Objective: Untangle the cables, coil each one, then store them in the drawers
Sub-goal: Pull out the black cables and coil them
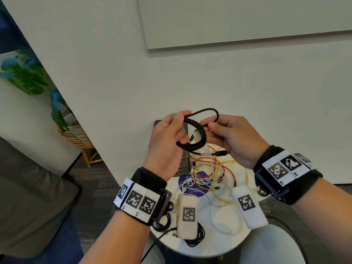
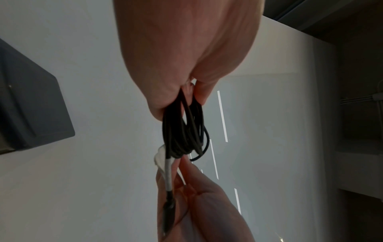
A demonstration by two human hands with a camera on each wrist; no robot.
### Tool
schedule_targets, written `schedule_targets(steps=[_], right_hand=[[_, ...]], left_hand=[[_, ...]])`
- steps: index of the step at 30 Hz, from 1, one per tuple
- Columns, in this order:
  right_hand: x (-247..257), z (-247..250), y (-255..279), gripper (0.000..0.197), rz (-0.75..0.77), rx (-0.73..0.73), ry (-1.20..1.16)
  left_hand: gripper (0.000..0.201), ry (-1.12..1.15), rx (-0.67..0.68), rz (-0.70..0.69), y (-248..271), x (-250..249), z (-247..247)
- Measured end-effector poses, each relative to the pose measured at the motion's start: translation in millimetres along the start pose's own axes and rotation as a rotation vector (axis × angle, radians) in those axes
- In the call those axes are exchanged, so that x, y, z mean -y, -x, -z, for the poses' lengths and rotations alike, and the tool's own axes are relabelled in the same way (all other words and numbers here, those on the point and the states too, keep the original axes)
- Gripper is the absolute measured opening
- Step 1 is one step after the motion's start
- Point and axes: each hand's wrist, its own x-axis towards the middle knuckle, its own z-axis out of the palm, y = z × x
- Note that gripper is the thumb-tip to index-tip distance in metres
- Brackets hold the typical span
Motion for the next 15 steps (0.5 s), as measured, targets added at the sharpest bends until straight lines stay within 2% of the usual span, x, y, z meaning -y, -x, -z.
schedule_targets(steps=[4, 10, 15], right_hand=[[3.3, 3.9, 1.8, 0.023, -0.037, 0.021, -0.006], [4.1, 7.4, -1.9, 0.021, -0.198, 0.014, -0.178], [6.2, 8.1, 0.9, 0.022, -0.275, 0.120, -0.155]], left_hand=[[0.025, -0.002, 0.005, 0.014, 2.6, 3.1, -0.5], [0.026, -0.043, 0.035, -0.002, 1.7, 0.0, -4.7], [0.026, -0.047, 0.063, -0.011, 3.1, -2.8, -7.9]])
